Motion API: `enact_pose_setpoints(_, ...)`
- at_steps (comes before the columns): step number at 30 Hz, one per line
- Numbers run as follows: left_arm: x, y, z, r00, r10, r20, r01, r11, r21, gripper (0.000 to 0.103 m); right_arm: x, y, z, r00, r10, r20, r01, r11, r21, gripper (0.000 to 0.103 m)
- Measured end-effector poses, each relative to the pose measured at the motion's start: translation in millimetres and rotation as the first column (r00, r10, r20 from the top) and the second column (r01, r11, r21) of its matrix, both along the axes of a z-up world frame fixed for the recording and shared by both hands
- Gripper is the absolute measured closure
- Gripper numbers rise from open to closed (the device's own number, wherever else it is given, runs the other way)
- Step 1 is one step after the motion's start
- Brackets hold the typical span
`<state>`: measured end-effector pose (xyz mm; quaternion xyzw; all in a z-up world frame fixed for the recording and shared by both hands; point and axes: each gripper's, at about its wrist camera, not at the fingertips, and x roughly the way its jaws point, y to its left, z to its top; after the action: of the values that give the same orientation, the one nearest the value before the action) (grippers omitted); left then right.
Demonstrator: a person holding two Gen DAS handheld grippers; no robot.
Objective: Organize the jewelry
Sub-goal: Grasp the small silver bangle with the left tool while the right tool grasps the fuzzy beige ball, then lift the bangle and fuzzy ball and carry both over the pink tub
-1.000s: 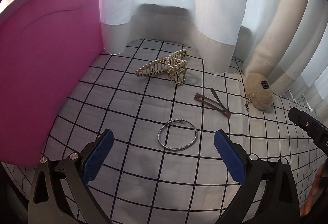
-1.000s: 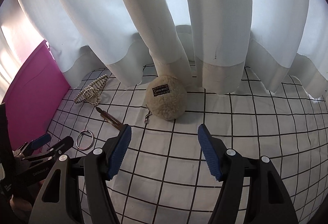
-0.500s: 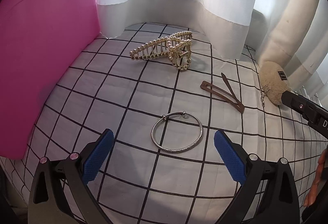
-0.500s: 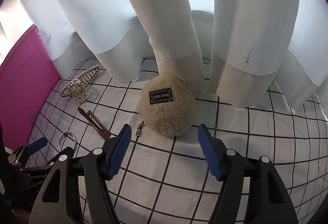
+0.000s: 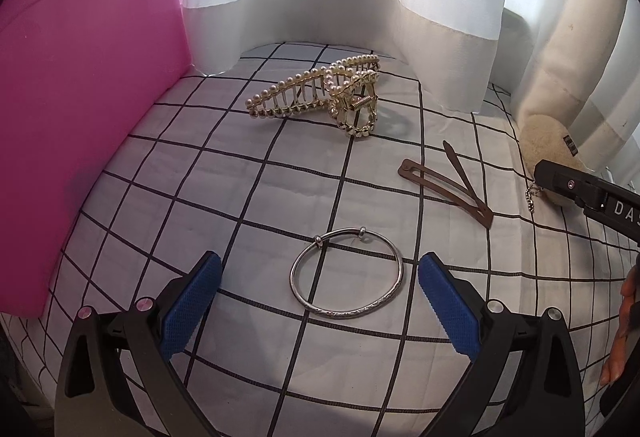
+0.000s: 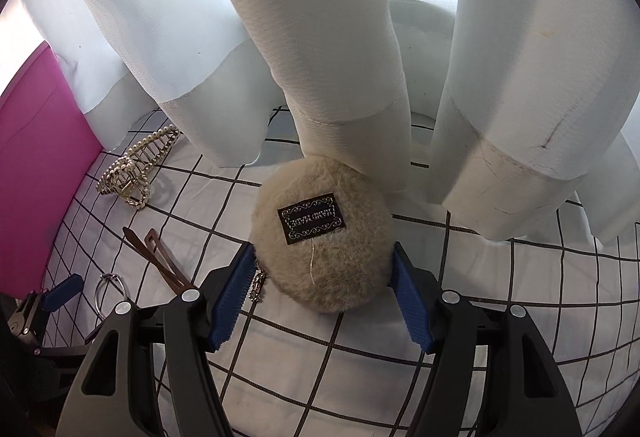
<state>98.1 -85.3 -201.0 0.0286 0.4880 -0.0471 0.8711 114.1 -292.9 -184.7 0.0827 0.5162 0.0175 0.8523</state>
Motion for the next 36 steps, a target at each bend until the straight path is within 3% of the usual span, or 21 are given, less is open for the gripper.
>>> enact_pose_setpoints(14,1,-3,-1,0.996,0.036,0.076,-0.037,0.999,0.004,0.005,25,27,-14,0.999,0.046,0.018,-0.044,0.991,-0.123,0.031)
enact_pose_setpoints(24,-3,-1,1,0.997,0.037,0.068,-0.036,0.999,-0.010,0.008,17,22,-12,0.998,0.054,0.043,-0.049,0.992,-0.116,0.031)
enact_pose_setpoints(29,-10,1,4,0.996,0.031,0.089,-0.030,0.999,-0.010,0.024,8,15,-9,0.997,0.053,0.056,-0.046,0.991,-0.123,0.041)
enact_pose_setpoints(33,-17,-7,8,0.994,-0.004,0.106,0.004,1.000,0.000,0.051,4,14,-8,0.997,0.052,0.063,-0.044,0.992,-0.117,0.047)
enact_pose_setpoints(36,-17,-7,9,0.995,-0.002,0.104,0.002,1.000,-0.004,0.051,-2,5,-5,0.997,0.046,0.064,-0.039,0.995,-0.094,0.050)
